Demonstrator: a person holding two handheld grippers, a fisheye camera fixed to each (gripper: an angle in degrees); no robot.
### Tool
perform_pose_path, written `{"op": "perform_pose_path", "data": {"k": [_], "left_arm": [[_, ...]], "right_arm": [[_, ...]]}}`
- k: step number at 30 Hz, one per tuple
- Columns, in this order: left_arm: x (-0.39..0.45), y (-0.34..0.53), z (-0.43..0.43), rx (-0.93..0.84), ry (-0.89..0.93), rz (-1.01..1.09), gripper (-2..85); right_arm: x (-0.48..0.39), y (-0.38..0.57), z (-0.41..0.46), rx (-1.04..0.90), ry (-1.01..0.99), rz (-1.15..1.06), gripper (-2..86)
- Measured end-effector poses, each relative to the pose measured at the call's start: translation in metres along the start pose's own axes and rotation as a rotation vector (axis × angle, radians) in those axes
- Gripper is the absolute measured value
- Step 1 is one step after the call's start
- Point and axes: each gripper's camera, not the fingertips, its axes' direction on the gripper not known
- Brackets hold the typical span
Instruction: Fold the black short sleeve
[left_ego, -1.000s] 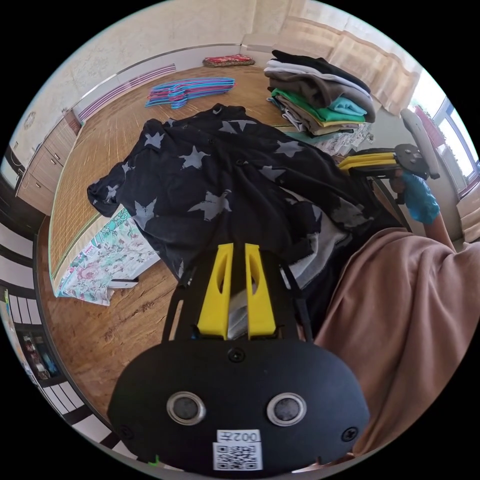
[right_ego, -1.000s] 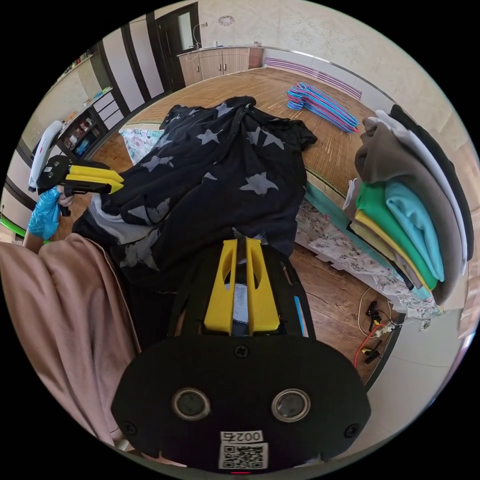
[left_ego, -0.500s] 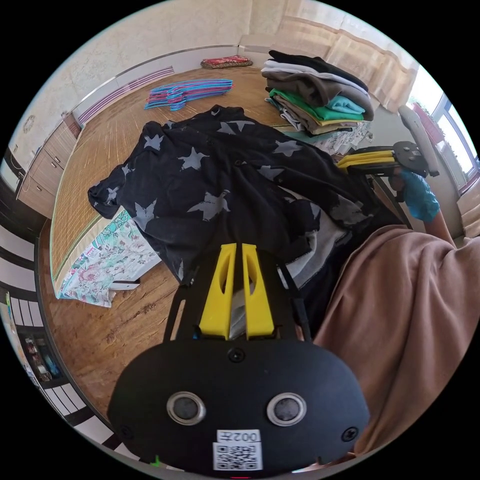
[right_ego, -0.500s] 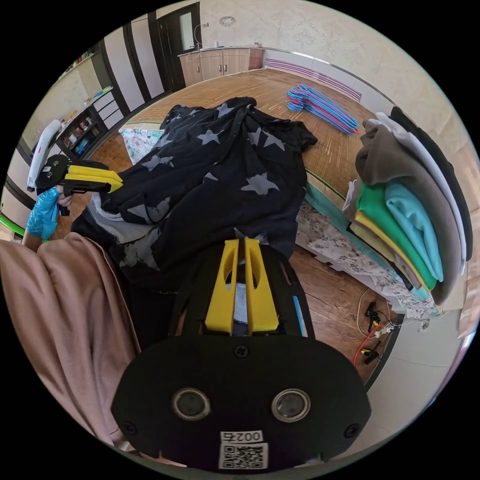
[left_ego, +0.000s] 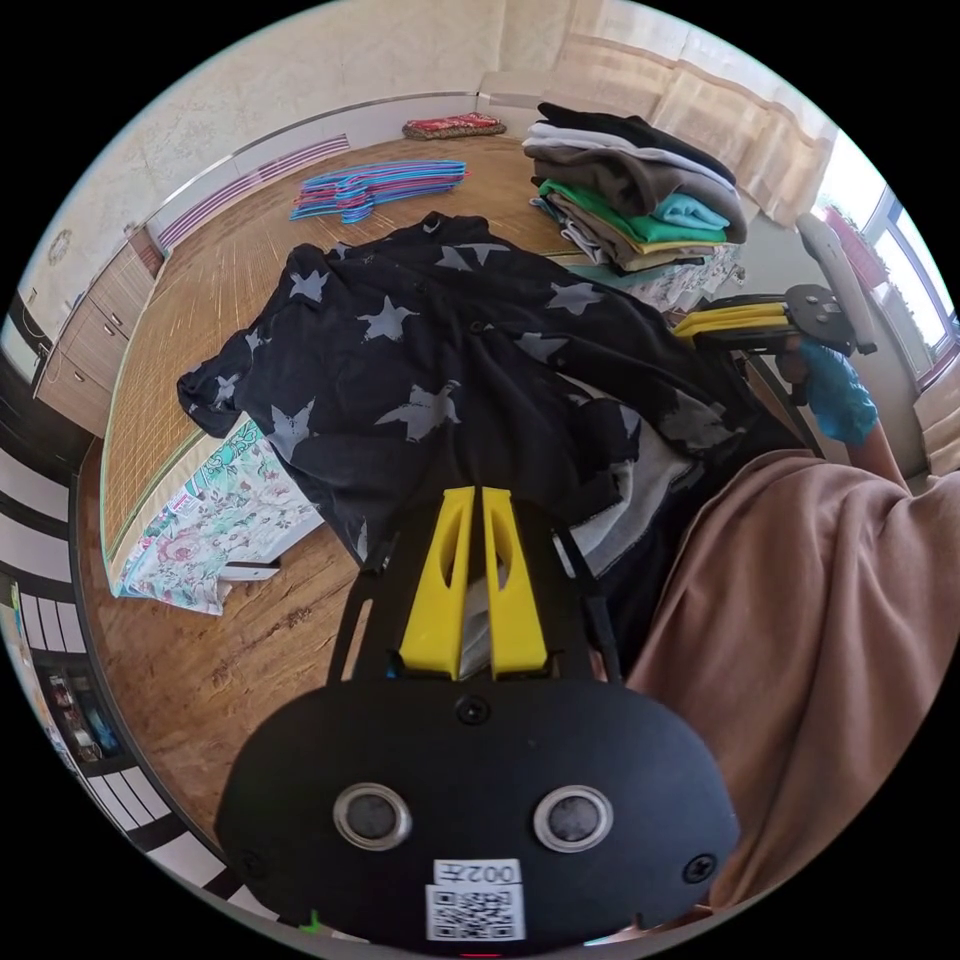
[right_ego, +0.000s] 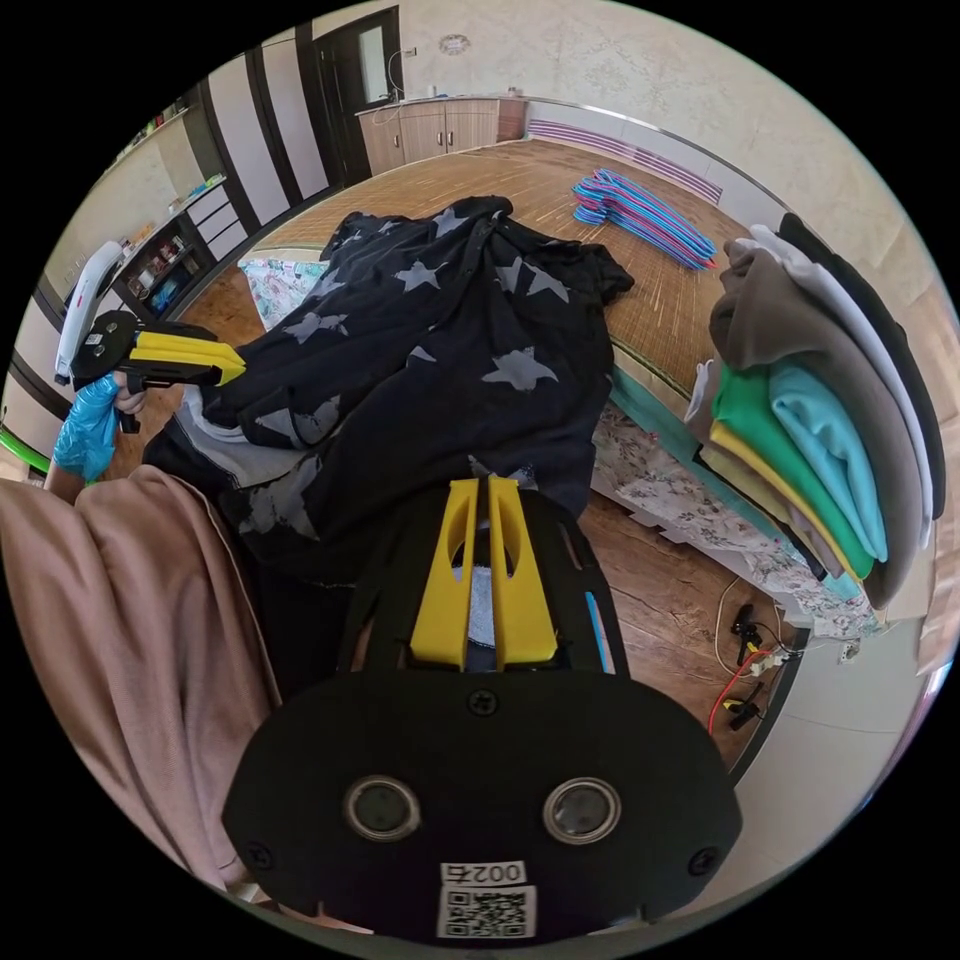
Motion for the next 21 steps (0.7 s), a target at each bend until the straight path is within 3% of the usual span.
{"op": "perform_pose_path", "data": {"k": [11, 16, 21], "left_arm": [[0.007, -0.003, 0.004, 0.008, 0.003, 0.002, -1.1], [0.026, -0.004, -0.008, 0.026, -0.05, 0.131, -1.2], [0.004, -0.012, -0.012, 0.062, -0.048, 0.046, -1.0]], "right_arm": [[-0.014, 0.0, 0.0, 0.004, 0.017, -0.009, 0.1], [-0.02, 0.001, -0.008, 0.018, 0.045, -0.039, 0.6], [-0.016, -0.008, -0.015, 0.057, 0.052, -0.034, 1.5]]}}
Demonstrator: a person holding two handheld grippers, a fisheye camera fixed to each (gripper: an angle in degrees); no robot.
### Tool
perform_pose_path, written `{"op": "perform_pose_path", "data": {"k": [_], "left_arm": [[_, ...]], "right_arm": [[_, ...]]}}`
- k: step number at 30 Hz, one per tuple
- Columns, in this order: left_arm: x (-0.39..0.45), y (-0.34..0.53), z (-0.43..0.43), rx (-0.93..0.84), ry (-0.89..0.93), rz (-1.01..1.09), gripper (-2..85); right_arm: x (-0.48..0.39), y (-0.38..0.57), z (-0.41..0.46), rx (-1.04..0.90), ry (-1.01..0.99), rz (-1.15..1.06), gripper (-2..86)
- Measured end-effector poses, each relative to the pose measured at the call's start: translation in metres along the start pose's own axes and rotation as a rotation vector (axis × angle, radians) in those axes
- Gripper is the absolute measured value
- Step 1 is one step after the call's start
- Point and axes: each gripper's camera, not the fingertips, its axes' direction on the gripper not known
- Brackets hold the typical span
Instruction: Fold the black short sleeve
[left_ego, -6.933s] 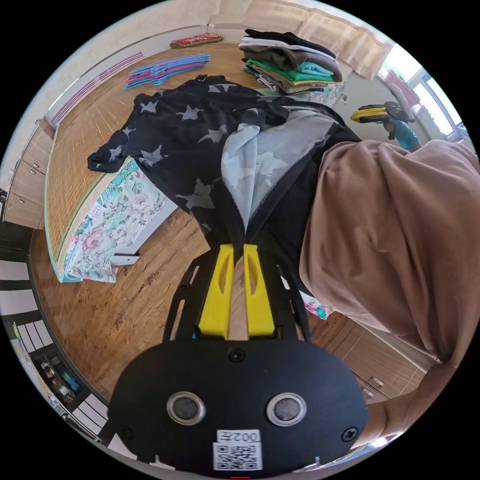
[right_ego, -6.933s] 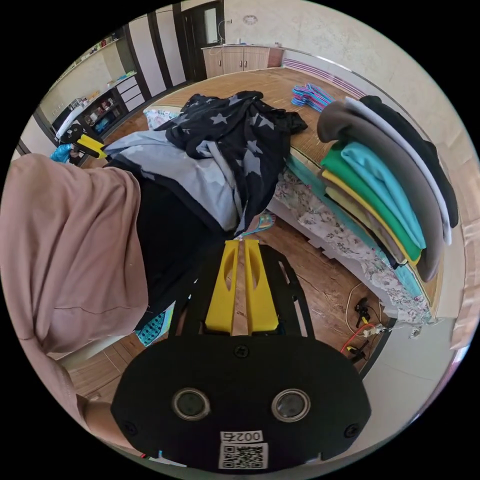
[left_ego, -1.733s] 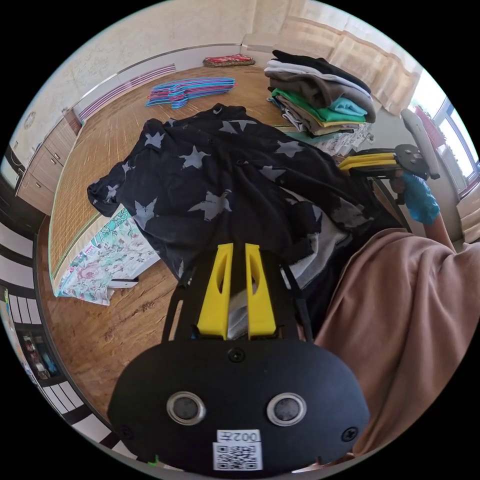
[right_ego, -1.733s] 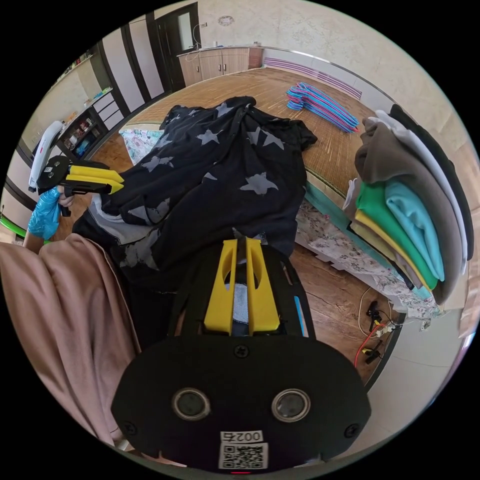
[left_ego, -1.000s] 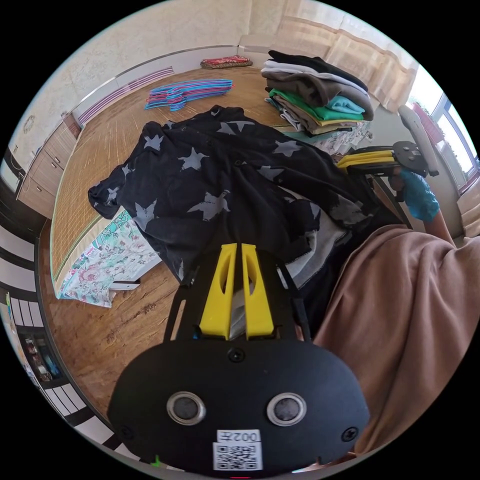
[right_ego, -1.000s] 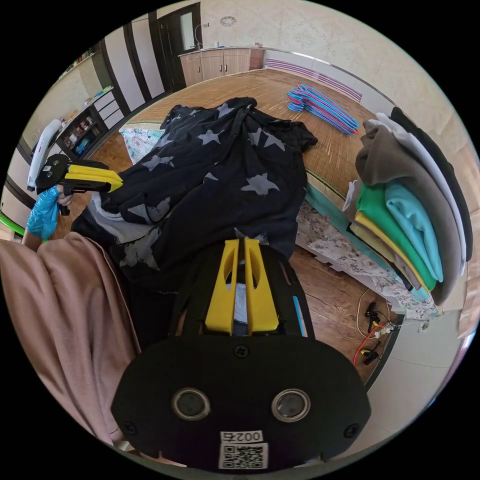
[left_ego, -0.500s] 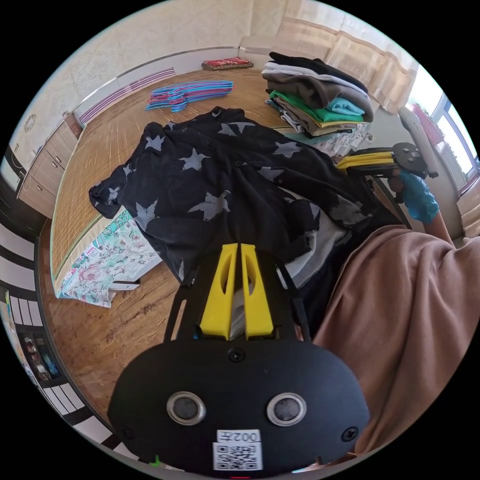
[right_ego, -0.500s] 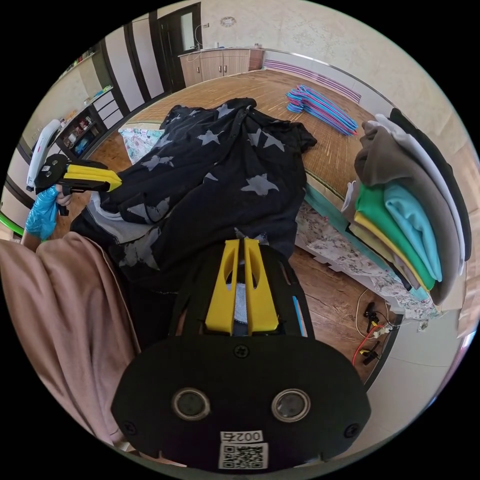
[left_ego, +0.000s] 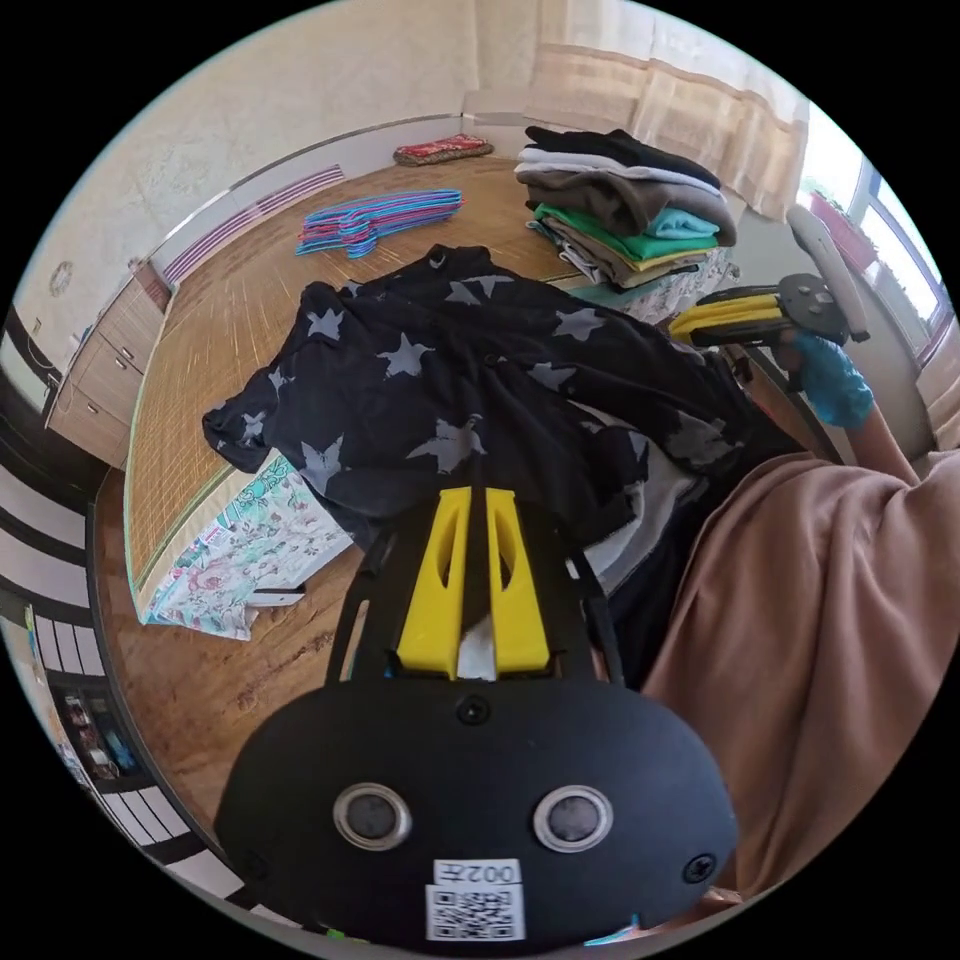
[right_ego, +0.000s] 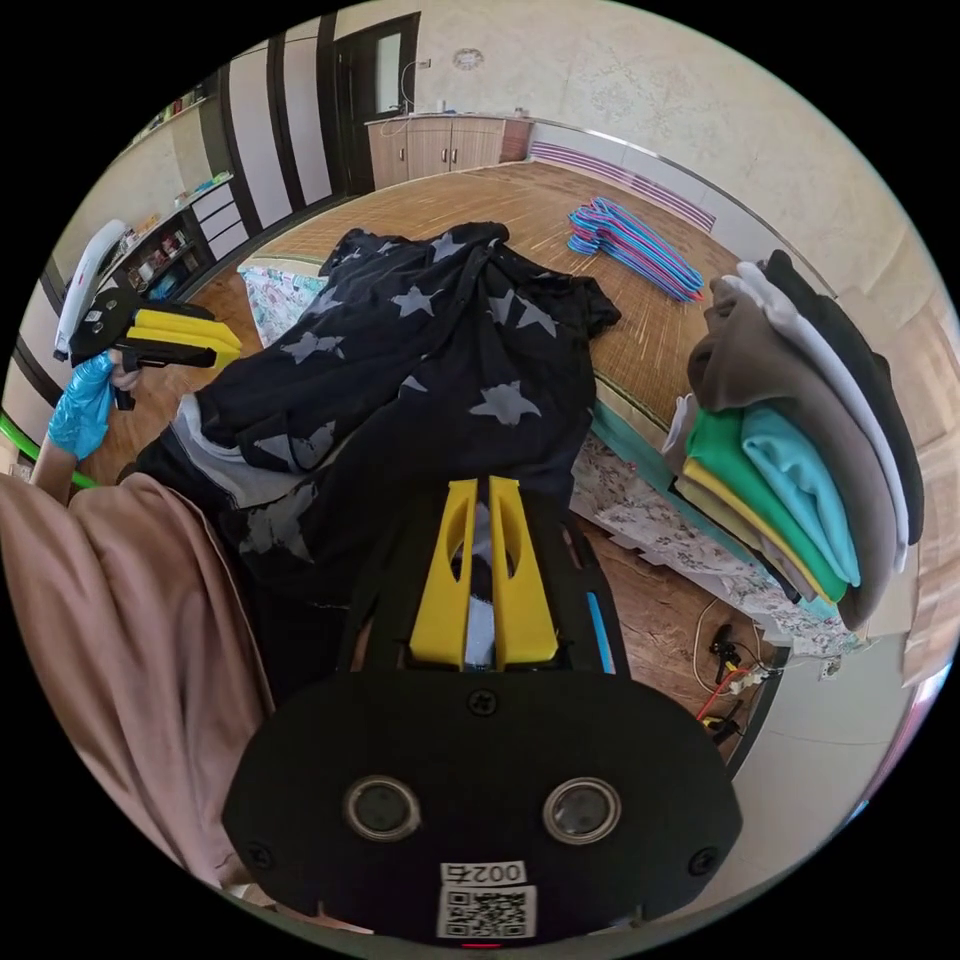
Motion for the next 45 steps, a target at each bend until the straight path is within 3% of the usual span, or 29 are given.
{"op": "perform_pose_path", "data": {"k": [11, 19, 28, 45], "left_arm": [[-0.027, -0.001, 0.07, -0.011, -0.011, -0.226, 0.2], [-0.02, 0.008, 0.078, -0.009, -0.01, -0.241, -0.8], [-0.007, 0.015, 0.085, 0.008, -0.024, -0.244, -1.2], [0.003, 0.021, 0.099, 0.014, -0.027, -0.256, -0.9]], "right_arm": [[0.024, -0.026, 0.067, 0.026, 0.005, 0.086, 5.0], [0.043, -0.009, 0.088, 0.032, -0.088, 0.177, 4.5], [0.032, 0.002, 0.089, 0.031, -0.053, 0.147, 0.0], [0.051, 0.01, 0.092, 0.041, -0.052, 0.145, -0.8]]}}
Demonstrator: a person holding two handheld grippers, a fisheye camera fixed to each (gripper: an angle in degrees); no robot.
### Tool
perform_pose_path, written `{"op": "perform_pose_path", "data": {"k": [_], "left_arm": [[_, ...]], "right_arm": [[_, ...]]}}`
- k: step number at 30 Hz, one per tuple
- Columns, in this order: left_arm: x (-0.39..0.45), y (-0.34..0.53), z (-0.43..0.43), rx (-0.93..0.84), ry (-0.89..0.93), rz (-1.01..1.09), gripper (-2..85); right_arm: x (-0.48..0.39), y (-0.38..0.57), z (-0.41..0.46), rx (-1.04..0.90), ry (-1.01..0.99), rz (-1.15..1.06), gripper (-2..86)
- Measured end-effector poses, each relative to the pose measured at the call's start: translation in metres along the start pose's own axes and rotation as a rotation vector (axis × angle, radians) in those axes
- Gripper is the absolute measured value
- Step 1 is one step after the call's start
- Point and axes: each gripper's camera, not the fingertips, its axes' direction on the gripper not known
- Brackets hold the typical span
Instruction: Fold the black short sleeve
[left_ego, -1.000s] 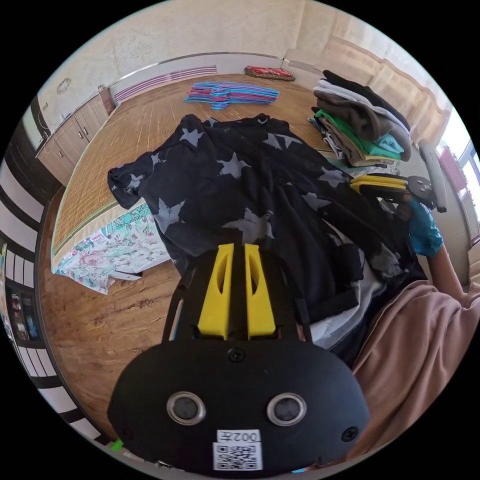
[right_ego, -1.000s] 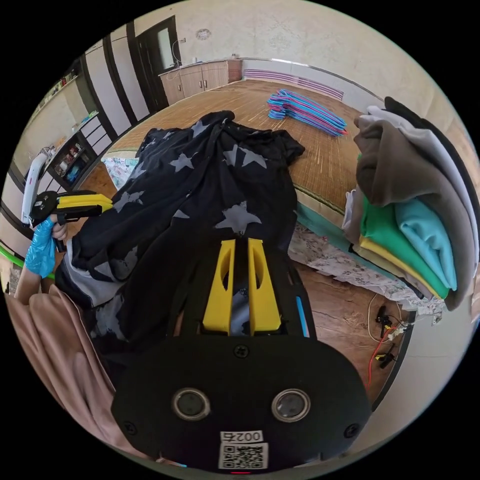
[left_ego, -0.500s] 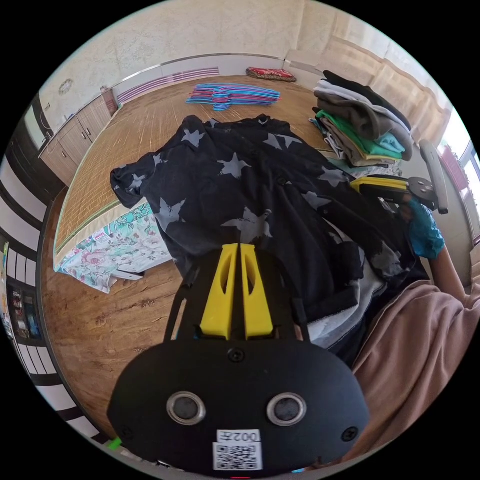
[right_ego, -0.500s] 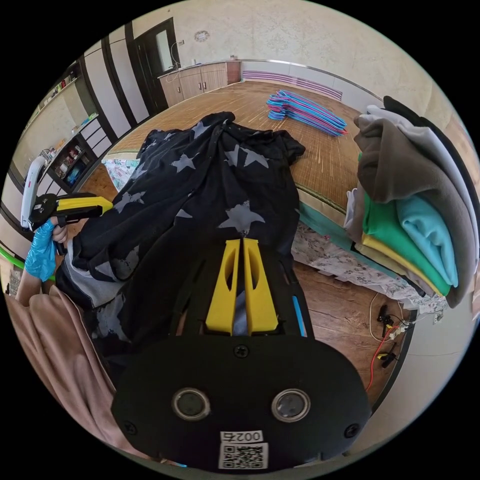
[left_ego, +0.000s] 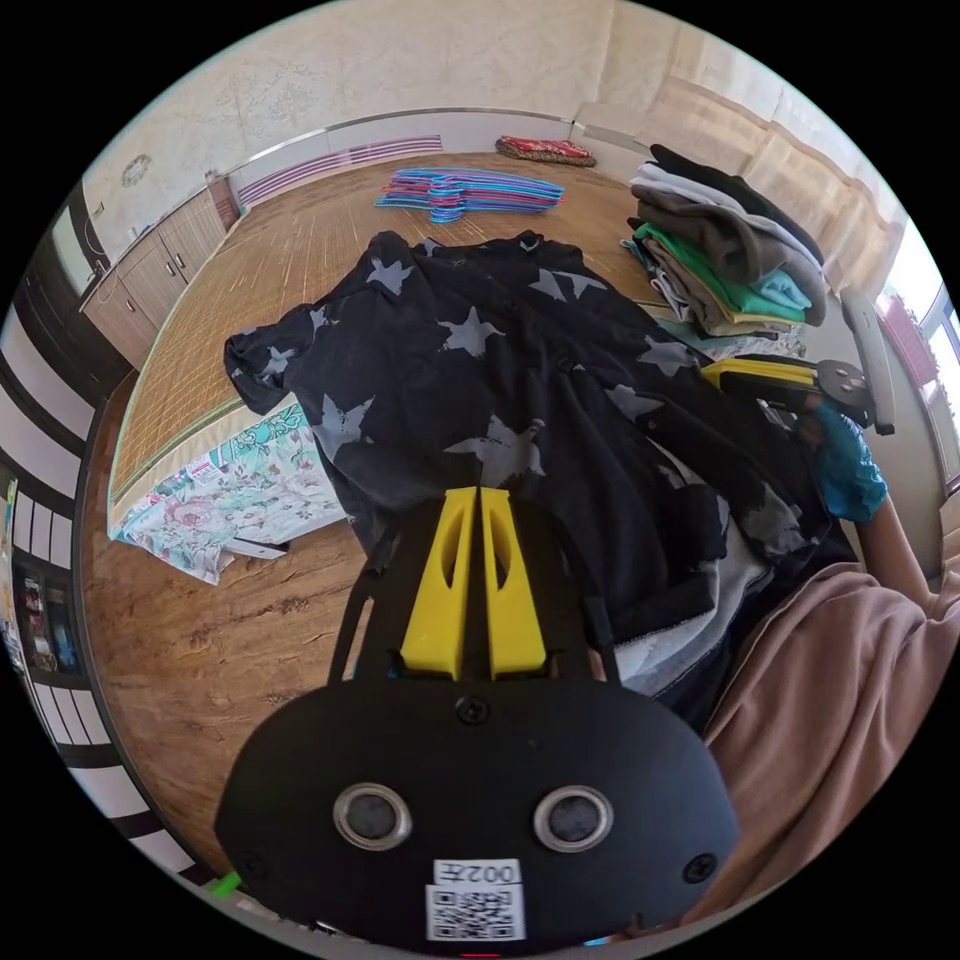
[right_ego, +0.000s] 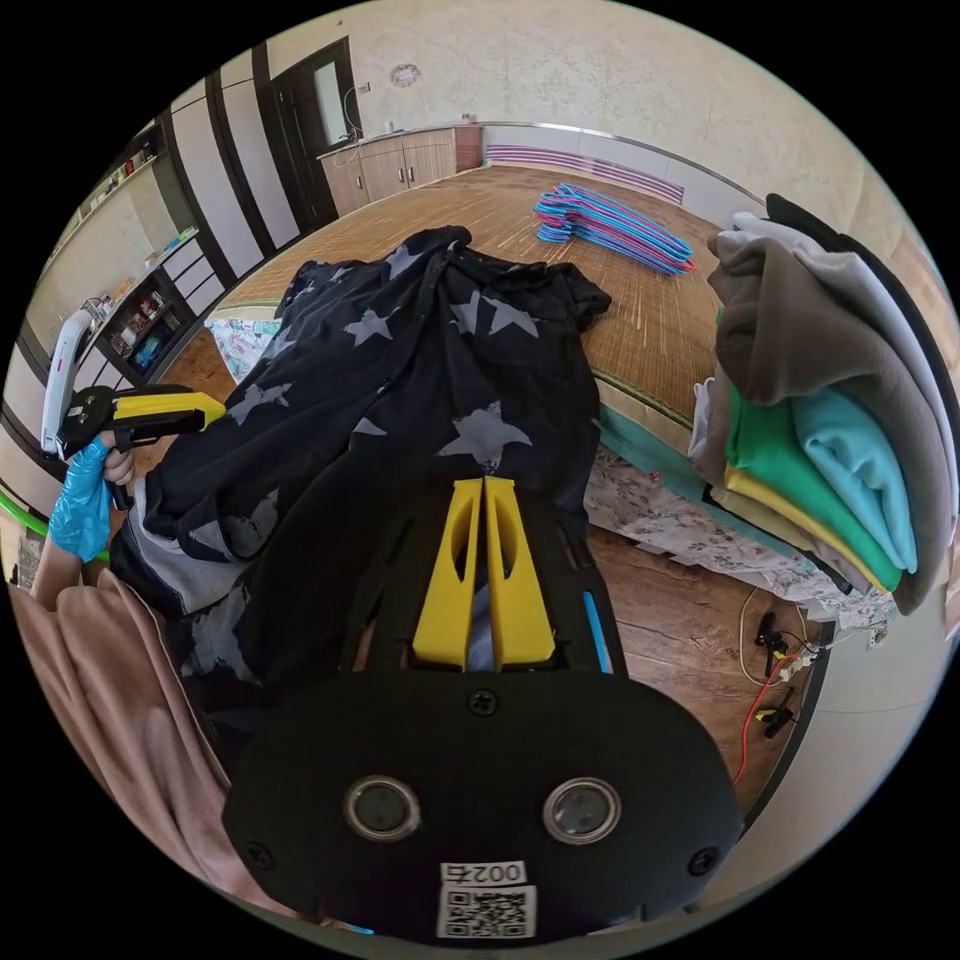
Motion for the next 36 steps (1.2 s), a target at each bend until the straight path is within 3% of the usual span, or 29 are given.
{"op": "perform_pose_path", "data": {"k": [15, 26, 36], "left_arm": [[-0.005, 0.006, 0.006, -0.012, 0.006, 0.001, -0.9], [-0.018, 0.041, -0.005, -0.029, 0.02, 0.037, -0.9], [-0.036, 0.086, -0.016, -0.055, 0.036, 0.098, -1.2]], "right_arm": [[0.027, -0.026, -0.003, -0.008, 0.033, -0.086, -0.1], [0.001, -0.065, -0.05, -0.007, -0.244, -0.425, 6.9], [-0.032, -0.128, -0.011, -0.13, -0.402, -0.598, 10.9]]}}
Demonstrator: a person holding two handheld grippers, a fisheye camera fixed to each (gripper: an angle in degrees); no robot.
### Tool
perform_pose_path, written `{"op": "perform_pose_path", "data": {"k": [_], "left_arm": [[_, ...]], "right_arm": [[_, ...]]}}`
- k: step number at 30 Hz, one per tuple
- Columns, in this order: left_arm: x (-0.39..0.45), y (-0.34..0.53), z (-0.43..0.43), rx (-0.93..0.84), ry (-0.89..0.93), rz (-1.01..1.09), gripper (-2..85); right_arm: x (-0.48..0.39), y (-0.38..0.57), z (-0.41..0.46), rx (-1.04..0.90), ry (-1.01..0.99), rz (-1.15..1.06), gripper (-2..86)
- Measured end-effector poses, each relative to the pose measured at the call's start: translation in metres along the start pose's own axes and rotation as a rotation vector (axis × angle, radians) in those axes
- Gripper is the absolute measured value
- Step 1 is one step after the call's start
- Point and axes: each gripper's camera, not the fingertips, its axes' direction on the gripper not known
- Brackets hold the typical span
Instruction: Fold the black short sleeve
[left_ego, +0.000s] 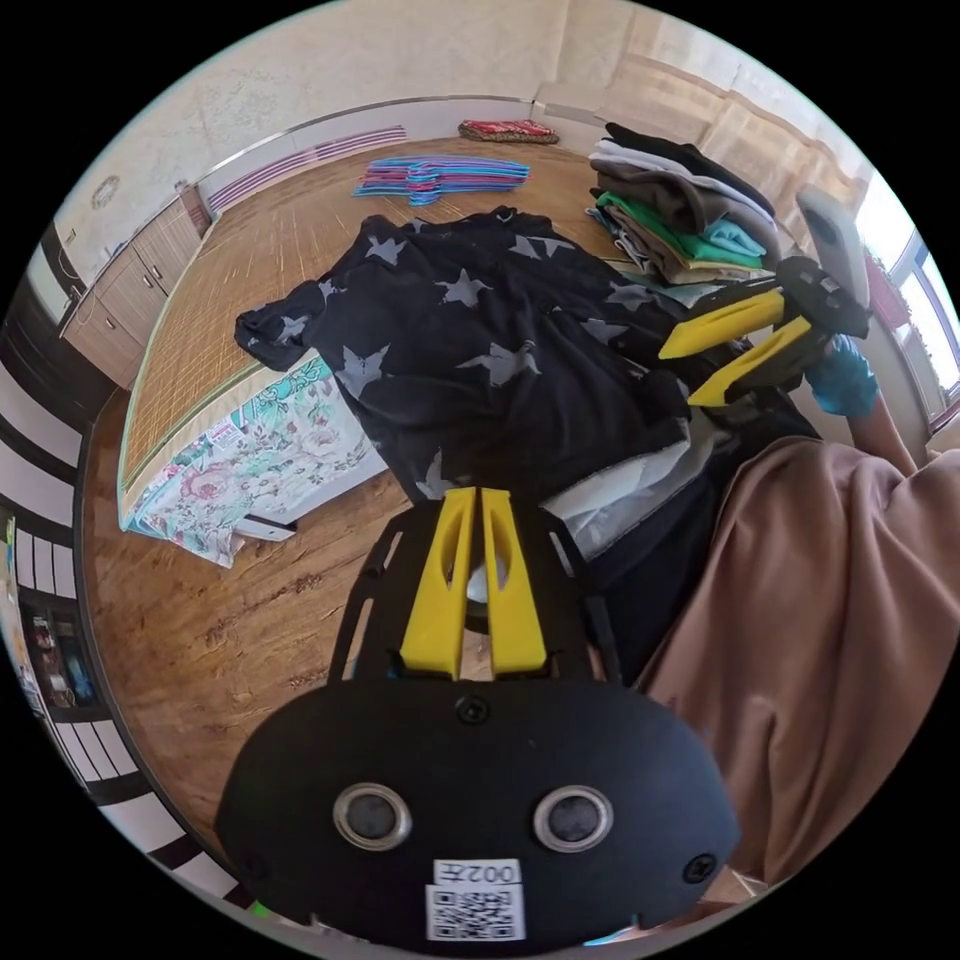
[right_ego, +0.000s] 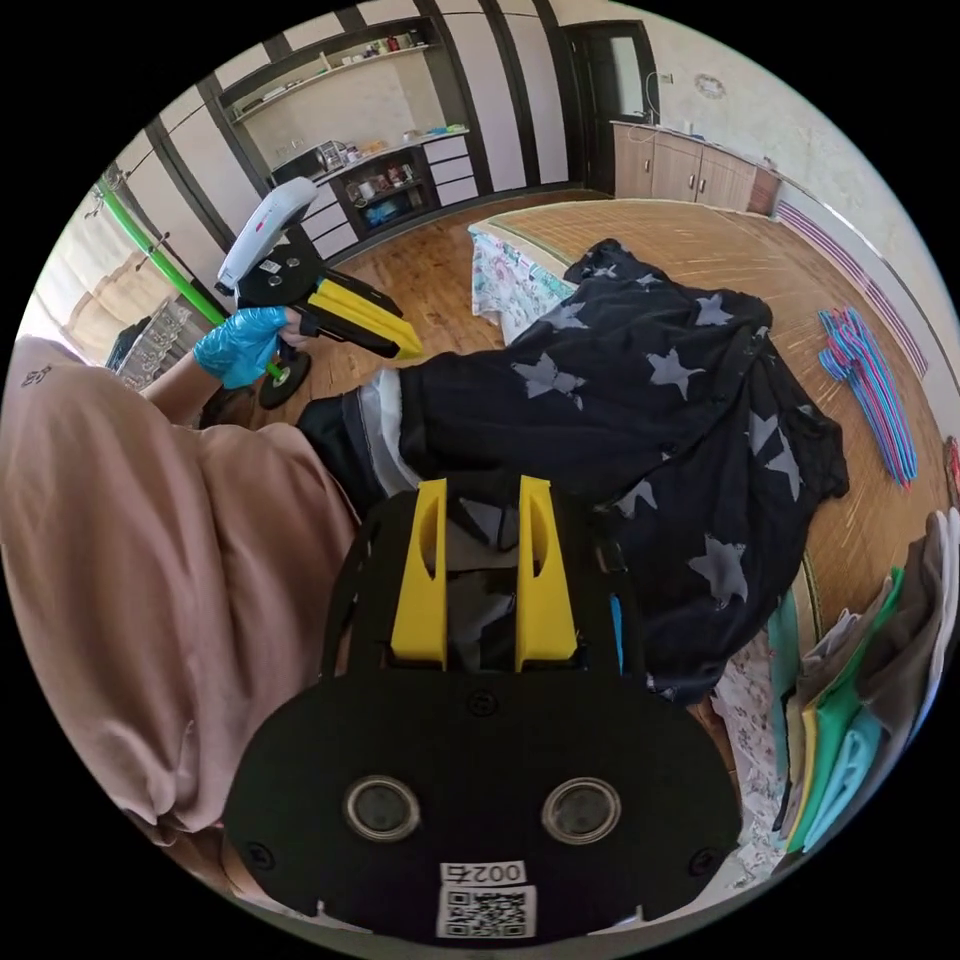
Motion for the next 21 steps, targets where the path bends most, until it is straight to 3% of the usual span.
{"op": "perform_pose_path", "data": {"k": [9, 21], "left_arm": [[-0.036, 0.052, 0.008, -0.001, 0.006, -0.048, 0.4], [-0.059, 0.118, 0.037, -0.017, 0.002, -0.095, 8.3]], "right_arm": [[0.03, 0.009, 0.004, -0.084, -0.035, -0.013, 5.1], [0.021, 0.077, -0.075, 0.032, 0.013, -0.014, -0.4]]}}
